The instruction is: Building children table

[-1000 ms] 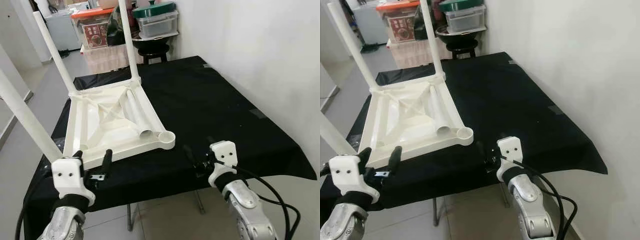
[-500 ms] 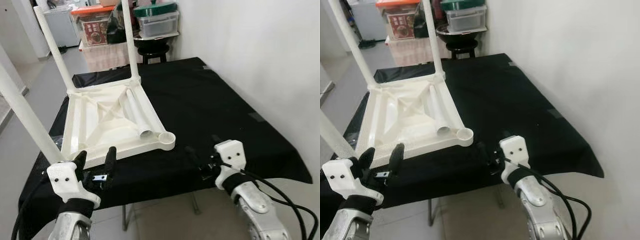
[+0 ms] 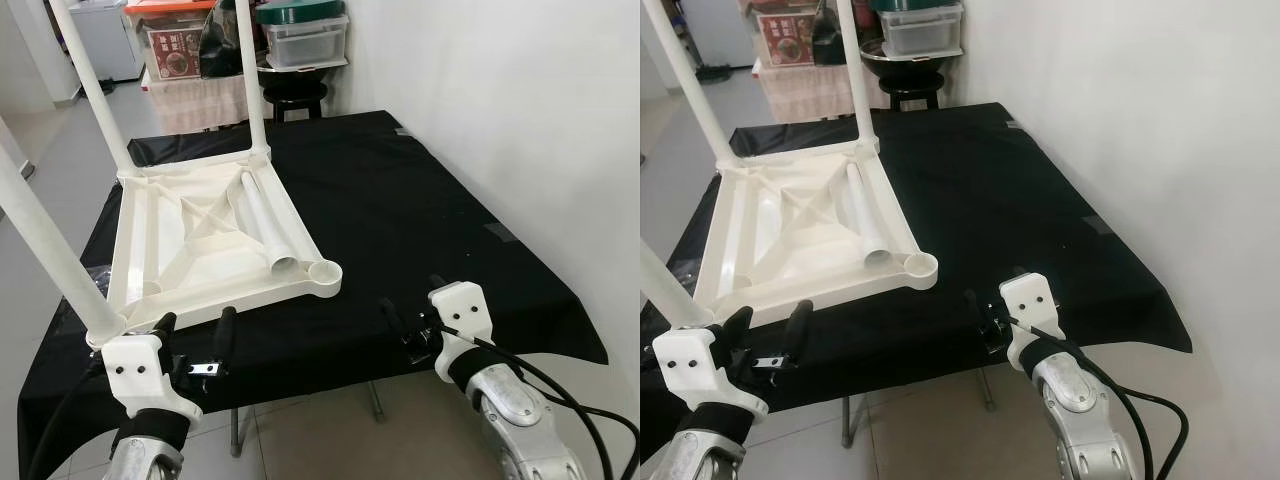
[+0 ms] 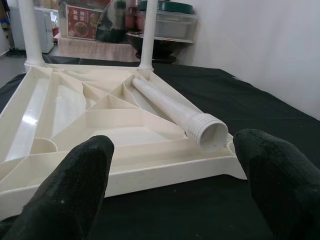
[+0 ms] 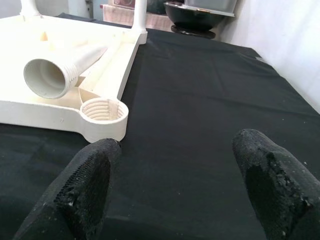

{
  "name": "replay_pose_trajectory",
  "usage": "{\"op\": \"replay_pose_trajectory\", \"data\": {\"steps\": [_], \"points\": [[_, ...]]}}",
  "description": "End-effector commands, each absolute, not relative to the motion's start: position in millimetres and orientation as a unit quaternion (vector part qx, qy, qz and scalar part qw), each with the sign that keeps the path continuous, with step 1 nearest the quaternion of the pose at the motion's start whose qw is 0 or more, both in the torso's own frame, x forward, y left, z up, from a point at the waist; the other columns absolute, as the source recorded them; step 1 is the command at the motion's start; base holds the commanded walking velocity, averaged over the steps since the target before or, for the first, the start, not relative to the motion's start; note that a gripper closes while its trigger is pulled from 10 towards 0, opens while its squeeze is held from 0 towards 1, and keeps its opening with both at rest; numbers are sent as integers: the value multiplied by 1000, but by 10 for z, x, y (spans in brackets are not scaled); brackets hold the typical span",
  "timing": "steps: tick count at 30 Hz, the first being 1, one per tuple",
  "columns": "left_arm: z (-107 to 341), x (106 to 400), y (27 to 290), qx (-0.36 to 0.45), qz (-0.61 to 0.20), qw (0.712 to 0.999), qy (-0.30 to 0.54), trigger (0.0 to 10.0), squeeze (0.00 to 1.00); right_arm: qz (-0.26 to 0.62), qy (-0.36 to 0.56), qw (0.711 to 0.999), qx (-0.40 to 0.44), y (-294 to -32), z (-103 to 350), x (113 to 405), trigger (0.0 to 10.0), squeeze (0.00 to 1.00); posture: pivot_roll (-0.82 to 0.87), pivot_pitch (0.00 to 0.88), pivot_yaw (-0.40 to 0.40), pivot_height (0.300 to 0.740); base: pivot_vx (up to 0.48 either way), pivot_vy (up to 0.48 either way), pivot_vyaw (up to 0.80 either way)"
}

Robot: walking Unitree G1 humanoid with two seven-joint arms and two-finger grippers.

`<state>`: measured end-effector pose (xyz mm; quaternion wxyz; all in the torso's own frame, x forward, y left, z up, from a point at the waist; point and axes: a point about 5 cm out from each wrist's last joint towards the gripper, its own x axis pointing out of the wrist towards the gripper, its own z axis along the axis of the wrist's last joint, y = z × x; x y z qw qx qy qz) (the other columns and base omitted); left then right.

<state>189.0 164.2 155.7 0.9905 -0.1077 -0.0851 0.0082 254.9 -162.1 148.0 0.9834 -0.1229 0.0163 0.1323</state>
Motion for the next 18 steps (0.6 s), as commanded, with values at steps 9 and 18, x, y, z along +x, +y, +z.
{"op": "replay_pose_trajectory", "data": {"steps": [9, 18], "points": [[1570, 1907, 1672, -91, 9, 992, -82, 10000, 0, 150, 18, 980, -132, -1523, 1483, 2562, 10000, 0, -80, 49, 27, 740, 0, 0, 0], [1610, 1979, 1627, -86, -9, 994, -72, 10000, 0, 155, 24, 977, -147, -1521, 1493, 2571, 10000, 0, -90, 44, 31, 740, 0, 0, 0]]}}
